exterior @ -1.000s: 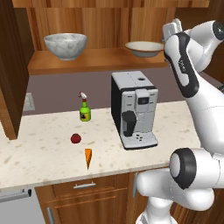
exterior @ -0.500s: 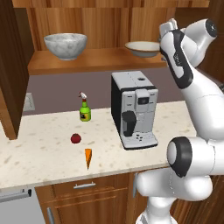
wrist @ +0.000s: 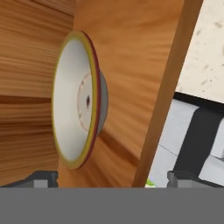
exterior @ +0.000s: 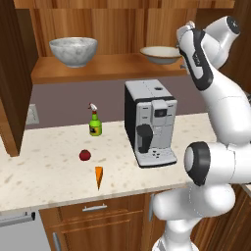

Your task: Pick both bowls and place them on the counter. Then place the cheese in one bowl and place the tomato in the other bowl.

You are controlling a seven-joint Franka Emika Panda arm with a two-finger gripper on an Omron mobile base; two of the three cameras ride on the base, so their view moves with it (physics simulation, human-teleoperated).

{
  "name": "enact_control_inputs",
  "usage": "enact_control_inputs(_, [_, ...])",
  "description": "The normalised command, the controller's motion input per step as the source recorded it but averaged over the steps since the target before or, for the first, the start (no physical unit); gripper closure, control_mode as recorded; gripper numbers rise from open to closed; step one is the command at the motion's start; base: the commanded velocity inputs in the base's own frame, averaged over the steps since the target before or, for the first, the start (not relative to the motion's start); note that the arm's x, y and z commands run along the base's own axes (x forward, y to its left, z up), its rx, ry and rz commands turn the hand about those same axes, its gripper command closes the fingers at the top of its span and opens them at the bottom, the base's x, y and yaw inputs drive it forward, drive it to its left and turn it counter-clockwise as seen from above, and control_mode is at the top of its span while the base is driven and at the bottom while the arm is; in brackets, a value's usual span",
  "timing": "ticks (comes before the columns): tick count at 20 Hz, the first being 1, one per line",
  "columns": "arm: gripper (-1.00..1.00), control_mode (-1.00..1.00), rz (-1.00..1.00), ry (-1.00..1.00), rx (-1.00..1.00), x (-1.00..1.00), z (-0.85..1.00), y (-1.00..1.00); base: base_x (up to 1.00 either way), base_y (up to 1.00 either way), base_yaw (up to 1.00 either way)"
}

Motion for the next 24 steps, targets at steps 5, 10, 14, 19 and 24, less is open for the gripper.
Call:
enact_control_inputs(5, [-1.00, -1.00, 0.01, 0.02, 0.00, 0.21, -0.16, -0.01, 0.00, 0.00, 0.00])
enact_control_inputs(10, [-1.00, -1.00, 0.00, 0.00, 0.01, 0.26, -0.14, 0.00, 0.00, 0.00, 0.00])
enact_control_inputs(14, [-1.00, -1.00, 0.01, 0.00, 0.01, 0.31, -0.06, 0.00, 0.00, 0.00, 0.00])
enact_control_inputs(19, [-1.00, -1.00, 0.03, 0.00, 0.01, 0.34, 0.00, 0.00, 0.00, 0.00, 0.00])
enact_control_inputs(24, [-1.00, -1.00, 0.04, 0.01, 0.00, 0.29, 0.00, 0.00, 0.00, 0.00, 0.00])
